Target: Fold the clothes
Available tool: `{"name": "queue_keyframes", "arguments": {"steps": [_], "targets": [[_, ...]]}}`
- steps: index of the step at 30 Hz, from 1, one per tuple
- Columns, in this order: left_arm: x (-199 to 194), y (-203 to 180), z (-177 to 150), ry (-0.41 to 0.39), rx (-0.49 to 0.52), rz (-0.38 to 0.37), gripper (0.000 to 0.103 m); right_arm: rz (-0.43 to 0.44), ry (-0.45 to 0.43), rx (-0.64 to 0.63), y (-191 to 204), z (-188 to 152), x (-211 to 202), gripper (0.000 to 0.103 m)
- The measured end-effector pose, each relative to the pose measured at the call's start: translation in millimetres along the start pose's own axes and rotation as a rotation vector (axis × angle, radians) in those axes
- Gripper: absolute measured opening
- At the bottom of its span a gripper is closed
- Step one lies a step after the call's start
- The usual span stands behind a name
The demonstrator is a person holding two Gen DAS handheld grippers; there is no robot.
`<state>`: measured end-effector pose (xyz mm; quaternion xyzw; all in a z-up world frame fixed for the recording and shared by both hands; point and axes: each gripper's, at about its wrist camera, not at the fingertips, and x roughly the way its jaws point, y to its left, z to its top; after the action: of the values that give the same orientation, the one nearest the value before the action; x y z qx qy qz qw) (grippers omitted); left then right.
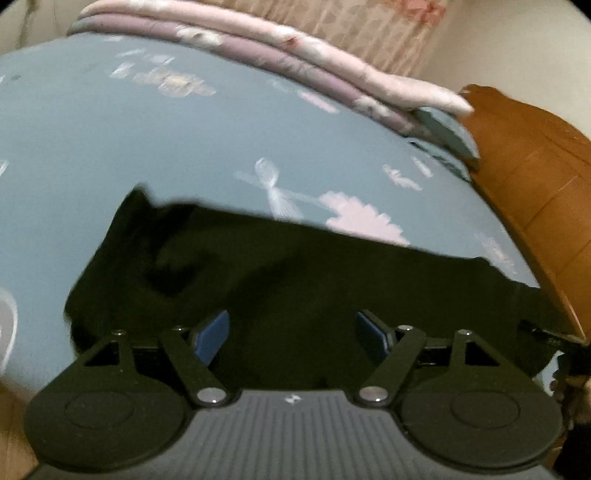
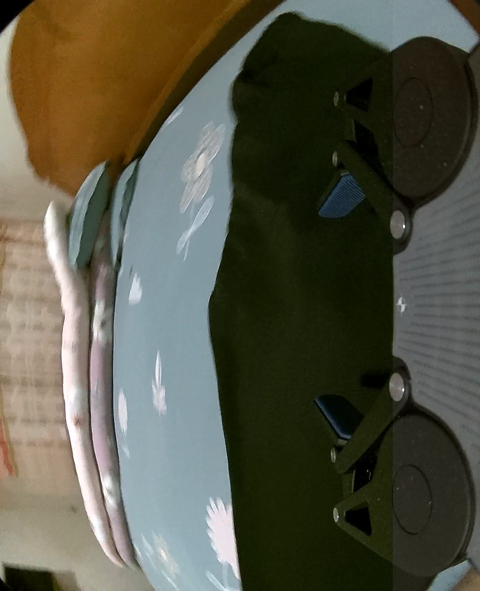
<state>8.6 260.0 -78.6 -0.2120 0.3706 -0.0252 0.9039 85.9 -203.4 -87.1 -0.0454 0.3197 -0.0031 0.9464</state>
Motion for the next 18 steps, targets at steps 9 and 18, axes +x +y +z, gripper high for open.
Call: {"name": "queue_keyframes", "arguments": {"steps": [9,18], "targets": [[-17.6,-1.5,-9.9,-0.023,0.017,0.024,0.078,0.014,0.002,-0.134,46.9,8.6,9.0,0.103],[-3.9,-10.3,-10.8,-0.009,0.064,0.085,0.079,0.079,-0.014,-0.148,85.2,15.1,19.2,0.103]]}}
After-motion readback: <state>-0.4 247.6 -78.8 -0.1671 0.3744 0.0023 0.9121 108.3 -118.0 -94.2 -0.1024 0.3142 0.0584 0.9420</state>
